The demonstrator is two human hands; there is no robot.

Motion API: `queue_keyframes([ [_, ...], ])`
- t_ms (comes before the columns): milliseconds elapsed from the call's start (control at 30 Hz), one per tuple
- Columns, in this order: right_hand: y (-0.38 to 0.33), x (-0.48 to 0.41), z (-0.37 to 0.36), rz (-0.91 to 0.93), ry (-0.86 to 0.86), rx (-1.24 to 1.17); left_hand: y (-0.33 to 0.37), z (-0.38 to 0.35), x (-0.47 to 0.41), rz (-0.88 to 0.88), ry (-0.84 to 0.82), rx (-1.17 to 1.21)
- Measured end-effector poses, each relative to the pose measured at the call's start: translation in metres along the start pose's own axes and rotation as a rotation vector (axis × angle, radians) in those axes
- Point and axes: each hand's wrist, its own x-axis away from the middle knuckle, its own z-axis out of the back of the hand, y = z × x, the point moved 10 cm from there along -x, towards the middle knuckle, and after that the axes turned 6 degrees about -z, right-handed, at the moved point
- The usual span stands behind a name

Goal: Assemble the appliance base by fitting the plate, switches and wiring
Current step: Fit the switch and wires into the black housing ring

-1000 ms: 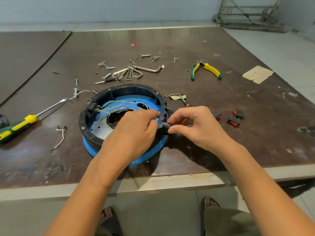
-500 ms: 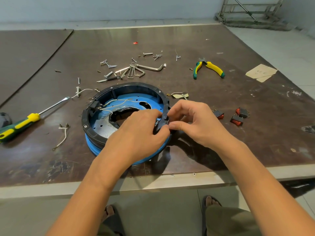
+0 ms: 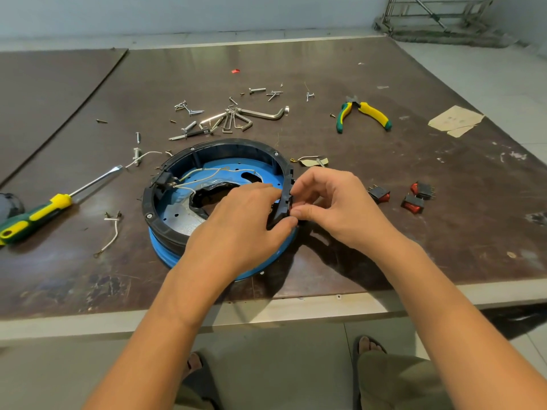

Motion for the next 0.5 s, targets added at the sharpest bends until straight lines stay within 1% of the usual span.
queue_keyframes([
  [67,0.000,0.000,0.001,0.019,-0.012,0.012,-0.003,0.000,0.001,0.026,0.016,0.025],
  [100,0.002,0.000,0.006,0.025,0.012,0.024,-0.004,-0.001,0.001,0.038,0.017,0.026],
  [133,0.006,-0.002,0.015,0.025,0.067,0.043,-0.005,-0.001,0.002,0.041,0.024,0.020],
  [200,0.019,-0.003,0.044,-0.023,0.241,0.150,-0.006,-0.002,0.001,0.043,0.032,-0.001],
  [233,0.029,-0.002,0.061,-0.077,0.314,0.239,-0.007,-0.003,0.001,0.045,0.035,-0.008],
  [267,0.042,-0.002,0.075,-0.147,0.349,0.350,-0.007,-0.003,0.001,0.046,0.042,-0.009],
  [300,0.057,-0.003,0.085,-0.230,0.337,0.474,-0.008,-0.003,0.000,0.048,0.050,-0.009],
  [367,0.084,0.000,0.095,-0.394,0.238,0.654,-0.009,-0.003,0.001,0.054,0.056,-0.012],
  [433,0.097,0.005,0.098,-0.469,0.149,0.674,-0.009,-0.003,0.001,0.061,0.054,-0.018],
  [500,0.097,0.006,0.099,-0.468,0.125,0.648,-0.008,-0.002,0.002,0.066,0.048,-0.021],
])
